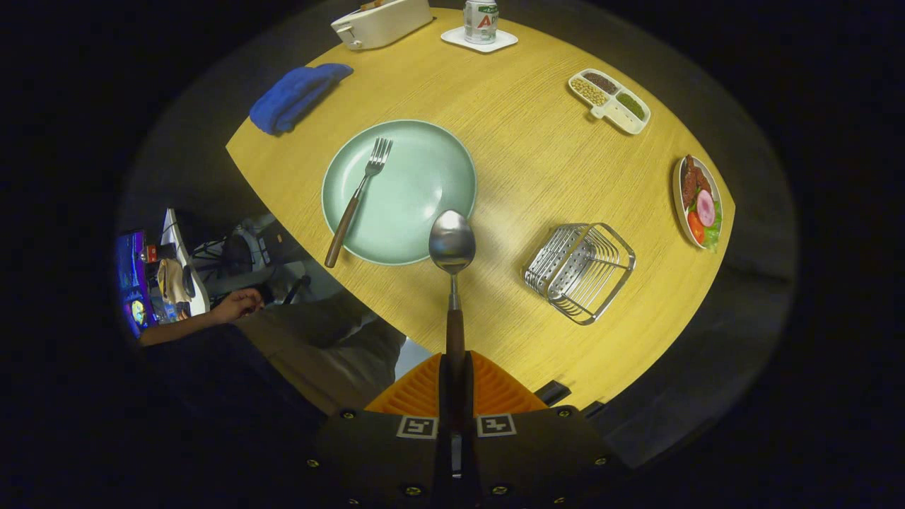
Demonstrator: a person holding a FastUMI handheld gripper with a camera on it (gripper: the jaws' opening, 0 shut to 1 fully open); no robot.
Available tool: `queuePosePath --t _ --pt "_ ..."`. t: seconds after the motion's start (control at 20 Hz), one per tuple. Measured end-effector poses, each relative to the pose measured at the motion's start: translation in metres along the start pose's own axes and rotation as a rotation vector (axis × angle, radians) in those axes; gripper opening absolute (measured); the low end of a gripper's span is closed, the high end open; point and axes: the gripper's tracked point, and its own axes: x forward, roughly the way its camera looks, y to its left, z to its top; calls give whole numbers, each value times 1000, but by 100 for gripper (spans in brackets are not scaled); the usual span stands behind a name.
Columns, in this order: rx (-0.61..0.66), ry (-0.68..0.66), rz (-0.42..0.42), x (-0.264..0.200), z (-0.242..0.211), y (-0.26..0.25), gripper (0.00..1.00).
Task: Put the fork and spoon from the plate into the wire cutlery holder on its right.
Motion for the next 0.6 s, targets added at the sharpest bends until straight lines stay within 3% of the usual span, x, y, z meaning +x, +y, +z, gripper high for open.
queuePosePath --t 0.35,0.6 --pt "50 5 -66 -45 -22 -60 6" --pt "103 74 -89 -43 -32 -98 6"
